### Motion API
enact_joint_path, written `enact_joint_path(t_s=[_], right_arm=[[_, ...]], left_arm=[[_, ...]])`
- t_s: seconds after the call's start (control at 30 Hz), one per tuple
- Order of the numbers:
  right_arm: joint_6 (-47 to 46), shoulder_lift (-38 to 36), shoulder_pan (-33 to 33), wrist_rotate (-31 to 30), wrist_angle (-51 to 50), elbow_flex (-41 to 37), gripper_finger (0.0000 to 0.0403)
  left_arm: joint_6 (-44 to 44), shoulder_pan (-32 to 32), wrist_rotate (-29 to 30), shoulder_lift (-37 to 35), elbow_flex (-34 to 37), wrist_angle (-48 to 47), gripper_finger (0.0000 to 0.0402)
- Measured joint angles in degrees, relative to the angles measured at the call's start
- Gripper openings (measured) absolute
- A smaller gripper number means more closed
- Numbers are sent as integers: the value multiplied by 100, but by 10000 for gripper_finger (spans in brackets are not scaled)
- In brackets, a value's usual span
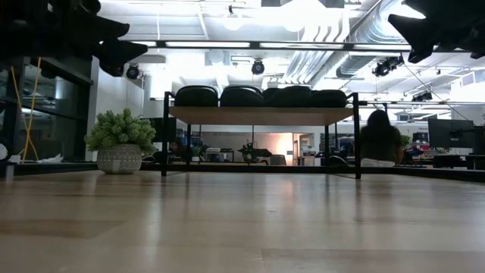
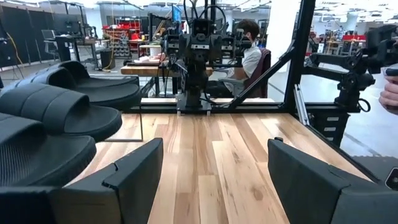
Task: Pick and place slides into the shelf
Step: Return to Home Position
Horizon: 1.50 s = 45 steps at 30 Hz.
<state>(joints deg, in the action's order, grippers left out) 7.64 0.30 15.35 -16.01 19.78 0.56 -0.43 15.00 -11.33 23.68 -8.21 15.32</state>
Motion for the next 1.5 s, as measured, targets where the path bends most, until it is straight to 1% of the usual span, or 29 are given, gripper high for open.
enact_joint_path(t_s=[0.2, 0.43, 0.53, 0.67, 0.8, 1.03, 1.13, 1.27, 1.5], right_arm=[[-7, 0, 0, -33, -34, -2, 204], [41, 0, 0, -44, -33, -4, 204], [57, 0, 0, -162, -36, -4, 204], [57, 0, 0, -245, -69, -4, 204], [56, 0, 0, -245, -69, -4, 204], [56, 0, 0, -245, -71, -7, 204], [56, 0, 0, -245, -75, -7, 204], [37, 0, 0, -254, -125, -7, 204], [-11, 0, -2, -466, -265, -7, 204]], left_arm=[[-4, 0, 0, -7, 278, 436, 271], [-138, 0, 173, -226, 545, 375, 271], [-138, 2, 173, -393, 656, 358, 271], [-133, 2, 229, -674, 694, -69, 271], [-133, 2, 428, -1029, 694, -453, 271], [-133, 0, 424, -1767, 694, -1149, 271], [-131, -2, 310, -2094, 694, -1526, 271], [-104, -2, 272, -2295, 694, -1513, 271], [-116, -2, 285, -2326, 694, -1522, 271]])
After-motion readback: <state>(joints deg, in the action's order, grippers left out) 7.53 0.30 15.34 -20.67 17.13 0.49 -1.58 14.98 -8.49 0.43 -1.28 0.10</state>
